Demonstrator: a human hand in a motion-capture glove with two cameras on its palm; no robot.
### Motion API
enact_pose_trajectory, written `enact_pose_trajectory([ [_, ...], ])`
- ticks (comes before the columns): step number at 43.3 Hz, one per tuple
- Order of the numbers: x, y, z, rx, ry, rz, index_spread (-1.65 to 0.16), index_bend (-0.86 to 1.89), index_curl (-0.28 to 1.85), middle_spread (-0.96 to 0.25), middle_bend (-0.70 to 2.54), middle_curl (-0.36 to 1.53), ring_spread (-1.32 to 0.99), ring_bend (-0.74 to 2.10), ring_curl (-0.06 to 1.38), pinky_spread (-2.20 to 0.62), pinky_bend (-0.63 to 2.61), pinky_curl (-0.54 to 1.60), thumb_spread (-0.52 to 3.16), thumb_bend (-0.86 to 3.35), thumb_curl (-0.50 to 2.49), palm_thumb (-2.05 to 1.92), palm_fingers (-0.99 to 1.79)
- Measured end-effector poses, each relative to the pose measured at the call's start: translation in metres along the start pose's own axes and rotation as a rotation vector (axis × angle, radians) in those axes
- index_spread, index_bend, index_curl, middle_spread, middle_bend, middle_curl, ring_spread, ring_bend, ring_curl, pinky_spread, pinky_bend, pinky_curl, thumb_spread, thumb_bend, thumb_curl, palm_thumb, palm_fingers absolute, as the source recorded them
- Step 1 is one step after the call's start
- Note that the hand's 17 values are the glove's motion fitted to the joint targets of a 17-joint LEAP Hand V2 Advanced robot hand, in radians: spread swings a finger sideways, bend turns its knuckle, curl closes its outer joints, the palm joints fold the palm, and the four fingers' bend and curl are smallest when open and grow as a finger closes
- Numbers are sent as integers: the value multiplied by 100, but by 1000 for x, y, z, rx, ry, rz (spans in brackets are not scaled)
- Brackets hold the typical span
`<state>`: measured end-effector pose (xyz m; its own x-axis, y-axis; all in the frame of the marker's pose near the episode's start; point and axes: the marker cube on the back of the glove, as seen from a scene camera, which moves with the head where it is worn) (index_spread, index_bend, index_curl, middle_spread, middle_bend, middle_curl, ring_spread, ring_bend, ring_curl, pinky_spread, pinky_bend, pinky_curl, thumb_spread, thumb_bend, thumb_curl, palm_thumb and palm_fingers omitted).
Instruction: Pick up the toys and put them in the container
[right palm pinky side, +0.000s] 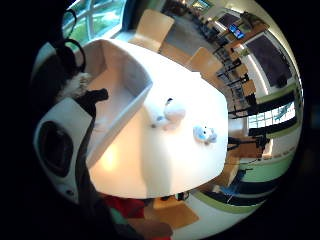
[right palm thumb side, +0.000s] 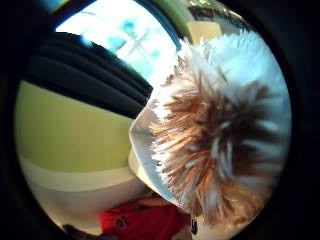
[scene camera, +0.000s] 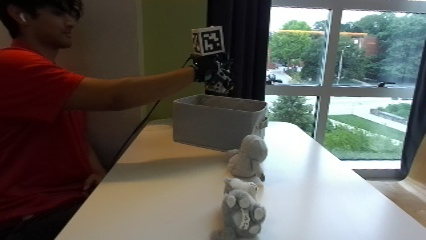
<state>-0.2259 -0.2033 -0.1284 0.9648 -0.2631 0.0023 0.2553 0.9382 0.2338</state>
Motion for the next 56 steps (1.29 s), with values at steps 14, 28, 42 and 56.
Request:
enact_pose_trajectory([
  [14,-46,-13,16,-73,-12,-52,-46,10,87,-45,27,52,-48,76,42,-39,96,38,83,-3,81,45,84],
  [28,3,10,11,-93,-39,-41,-39,7,63,-10,15,43,-7,19,25,-1,119,41,104,-8,56,1,-18],
  [42,135,54,15,-92,28,111,-37,16,50,-4,16,37,3,16,22,9,103,35,104,-8,41,-8,-17],
  [56,275,111,42,-174,145,377,-38,19,46,-5,15,34,3,14,18,12,92,31,102,-8,32,-9,-15],
])
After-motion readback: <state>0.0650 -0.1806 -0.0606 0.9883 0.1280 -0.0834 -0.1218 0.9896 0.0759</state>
